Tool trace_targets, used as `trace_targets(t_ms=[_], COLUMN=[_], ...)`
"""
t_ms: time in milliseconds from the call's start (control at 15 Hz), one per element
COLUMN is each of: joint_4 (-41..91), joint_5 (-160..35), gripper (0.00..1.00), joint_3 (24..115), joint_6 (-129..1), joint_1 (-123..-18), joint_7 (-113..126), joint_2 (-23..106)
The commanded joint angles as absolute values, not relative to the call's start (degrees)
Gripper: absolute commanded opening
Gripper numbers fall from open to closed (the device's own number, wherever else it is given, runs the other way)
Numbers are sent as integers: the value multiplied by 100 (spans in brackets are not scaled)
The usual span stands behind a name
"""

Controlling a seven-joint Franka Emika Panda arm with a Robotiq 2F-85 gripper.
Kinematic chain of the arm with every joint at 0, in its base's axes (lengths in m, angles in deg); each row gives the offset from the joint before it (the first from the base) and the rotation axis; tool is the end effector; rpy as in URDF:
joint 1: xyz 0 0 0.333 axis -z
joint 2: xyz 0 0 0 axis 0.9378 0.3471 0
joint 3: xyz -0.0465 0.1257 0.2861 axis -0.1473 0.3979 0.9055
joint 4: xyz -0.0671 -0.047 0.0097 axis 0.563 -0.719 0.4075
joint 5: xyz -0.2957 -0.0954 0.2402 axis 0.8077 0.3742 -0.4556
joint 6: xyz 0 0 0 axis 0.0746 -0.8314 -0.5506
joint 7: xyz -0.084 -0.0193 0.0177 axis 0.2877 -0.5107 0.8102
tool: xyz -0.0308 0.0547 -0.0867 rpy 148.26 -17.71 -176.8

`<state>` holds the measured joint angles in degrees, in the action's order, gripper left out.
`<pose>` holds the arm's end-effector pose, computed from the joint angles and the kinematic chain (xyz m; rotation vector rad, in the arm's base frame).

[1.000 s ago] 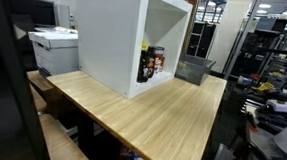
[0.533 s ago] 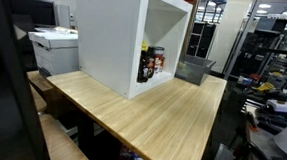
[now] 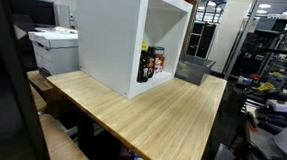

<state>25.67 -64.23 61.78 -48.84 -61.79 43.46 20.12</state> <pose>0.5310 -0.2006 0.7031 2.7959 0.3028 0.7080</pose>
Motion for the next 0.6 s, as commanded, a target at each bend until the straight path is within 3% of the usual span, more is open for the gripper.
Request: trace_targets(t_ms=[0, 533], joint_4=[2375, 2205], joint_5=[-6416, -6466], gripper=[3, 3], joint_3=[6242, 6335], joint_6=[-4738, -4603], joint_1=[-6186, -6175], joint_7=[4498, 4493], joint_2=[2115, 2277])
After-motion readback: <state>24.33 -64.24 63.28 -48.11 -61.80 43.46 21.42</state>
